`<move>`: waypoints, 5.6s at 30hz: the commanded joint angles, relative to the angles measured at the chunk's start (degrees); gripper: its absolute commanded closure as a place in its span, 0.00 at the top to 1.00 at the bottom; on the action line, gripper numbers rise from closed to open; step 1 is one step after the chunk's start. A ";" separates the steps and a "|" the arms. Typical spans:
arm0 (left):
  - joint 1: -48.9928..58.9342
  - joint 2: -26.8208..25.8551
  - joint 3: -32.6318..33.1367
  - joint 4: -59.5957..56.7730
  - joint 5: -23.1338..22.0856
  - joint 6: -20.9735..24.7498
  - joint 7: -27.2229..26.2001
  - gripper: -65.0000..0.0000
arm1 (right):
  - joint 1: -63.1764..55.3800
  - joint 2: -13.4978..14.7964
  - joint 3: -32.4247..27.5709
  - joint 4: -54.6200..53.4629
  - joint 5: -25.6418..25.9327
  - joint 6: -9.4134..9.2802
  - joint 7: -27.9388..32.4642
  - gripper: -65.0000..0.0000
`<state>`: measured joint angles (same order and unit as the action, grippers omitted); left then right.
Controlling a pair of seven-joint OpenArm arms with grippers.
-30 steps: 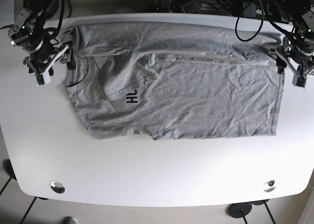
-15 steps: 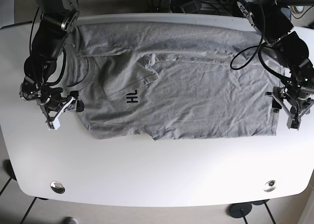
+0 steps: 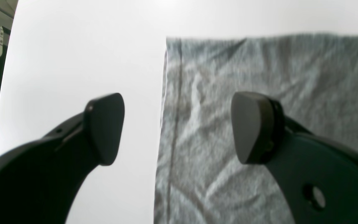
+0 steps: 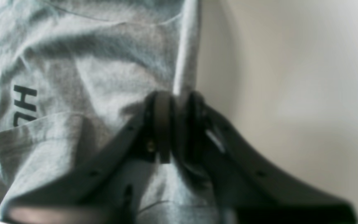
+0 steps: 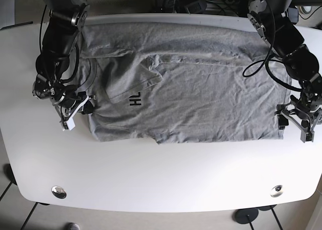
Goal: Fold the T-shirt properly
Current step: 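Move both grippers to the hem corners and grasp them, then lift the hem with both grippers and fold it over toward the collar, then release the folded edge with both grippers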
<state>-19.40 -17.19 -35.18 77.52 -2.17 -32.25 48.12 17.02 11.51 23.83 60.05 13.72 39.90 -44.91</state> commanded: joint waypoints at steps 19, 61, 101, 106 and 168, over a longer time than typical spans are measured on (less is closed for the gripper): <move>-3.24 -7.29 3.75 -33.52 -0.77 -3.84 -14.93 0.76 | 0.70 0.23 -0.14 0.56 -0.31 0.10 0.99 0.03; -49.74 -3.69 17.20 -21.12 -0.42 -7.75 -0.51 0.02 | 48.43 9.11 -10.34 1.44 -0.75 0.10 -12.37 0.03; 28.32 2.11 -5.48 21.08 -0.86 -7.75 -0.60 0.02 | -32.80 -0.91 7.59 45.66 -0.04 0.10 -20.46 0.03; 35.44 4.93 -8.65 26.53 -0.86 -7.75 -0.51 0.02 | -38.51 -1.00 9.35 49.35 -0.13 0.10 -20.46 0.03; 41.33 0.53 -7.41 20.02 -2.35 -7.75 4.94 0.18 | -45.98 0.14 9.18 46.10 12.53 0.10 -18.70 0.14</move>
<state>22.00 -15.51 -42.06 96.31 -4.71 -40.38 53.34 -28.67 10.92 32.51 105.14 26.46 40.21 -63.79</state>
